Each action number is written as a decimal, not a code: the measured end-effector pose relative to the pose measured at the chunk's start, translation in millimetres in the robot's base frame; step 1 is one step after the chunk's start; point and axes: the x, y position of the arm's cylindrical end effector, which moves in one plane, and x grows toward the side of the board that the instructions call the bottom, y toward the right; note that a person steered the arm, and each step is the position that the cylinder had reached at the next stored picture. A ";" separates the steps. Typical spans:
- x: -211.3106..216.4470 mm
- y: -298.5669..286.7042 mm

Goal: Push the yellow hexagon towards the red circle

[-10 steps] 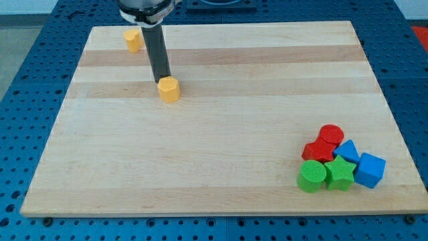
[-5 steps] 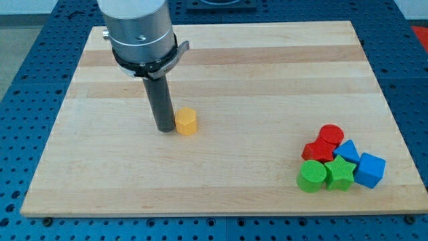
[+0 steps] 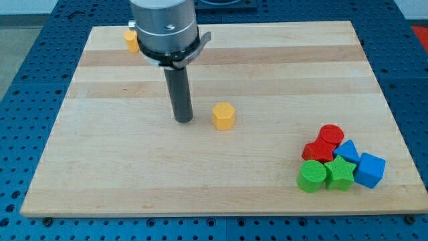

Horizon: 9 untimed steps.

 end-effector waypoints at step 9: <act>46.2 109.2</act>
